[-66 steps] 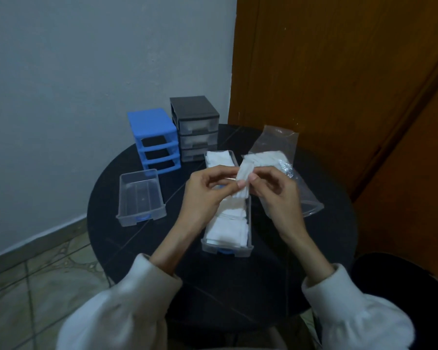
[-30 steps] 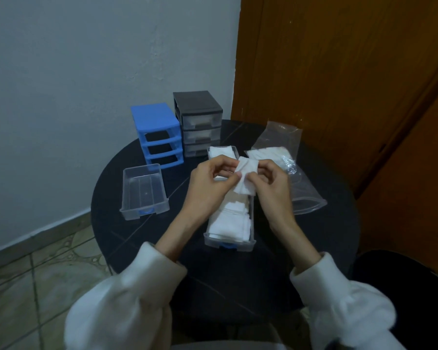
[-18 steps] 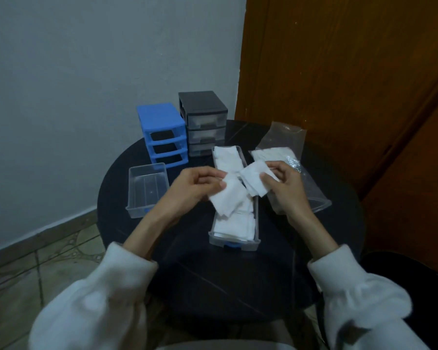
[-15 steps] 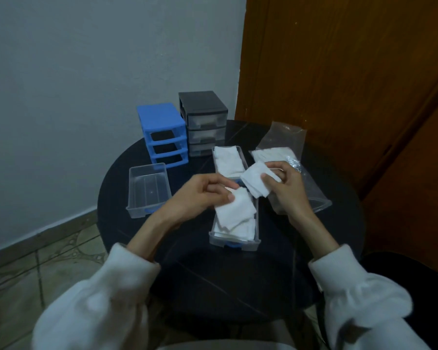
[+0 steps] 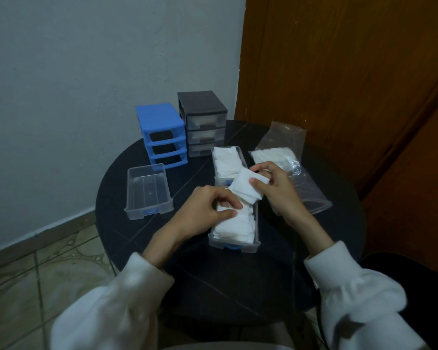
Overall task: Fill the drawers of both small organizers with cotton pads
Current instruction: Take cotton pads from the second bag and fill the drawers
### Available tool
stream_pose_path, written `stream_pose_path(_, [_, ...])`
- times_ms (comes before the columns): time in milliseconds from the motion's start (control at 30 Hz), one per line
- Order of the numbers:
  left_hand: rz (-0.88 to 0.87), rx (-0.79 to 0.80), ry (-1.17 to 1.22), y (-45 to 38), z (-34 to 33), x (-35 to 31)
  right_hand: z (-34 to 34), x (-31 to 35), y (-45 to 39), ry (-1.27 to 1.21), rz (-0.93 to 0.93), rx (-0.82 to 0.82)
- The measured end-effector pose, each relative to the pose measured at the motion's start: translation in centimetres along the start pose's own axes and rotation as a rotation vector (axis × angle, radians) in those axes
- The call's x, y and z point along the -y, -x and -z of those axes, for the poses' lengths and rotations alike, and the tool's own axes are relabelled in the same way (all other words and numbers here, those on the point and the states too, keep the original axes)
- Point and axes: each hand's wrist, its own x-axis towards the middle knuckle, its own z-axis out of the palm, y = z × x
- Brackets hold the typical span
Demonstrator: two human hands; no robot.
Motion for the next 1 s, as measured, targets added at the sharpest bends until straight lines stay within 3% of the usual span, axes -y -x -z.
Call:
stream_pose_path(267, [-0.019, -0.178, 0.039, 0.6, -1.0, 0.5, 0.4, 0.3, -1.2, -0.081, -0.025, 0.156])
stream_pose_path(500, [0.04, -0.307, 0.138, 1.2, -0.6, 1.3, 0.5, 0.5, -1.3, 0.032, -0.05, 0.366])
stream_pose_path(700, [0.053, -0.355, 0.123, 1.1, 0.0, 1.4, -0.3, -0.2, -1.0, 0.476, 0.185, 0.319])
stream_pose_path(833, [0.076, -0.362, 0.12, 0.8, -0.3, 1.5, -0.7, -0.7, -0.5, 0.611, 0.333, 0.226])
stream_pose_path(1000, [0.078, -0.359, 0.116, 0.7, -0.9, 1.8, -0.5, -1.1, 0.2, 0.699, 0.352, 0.177])
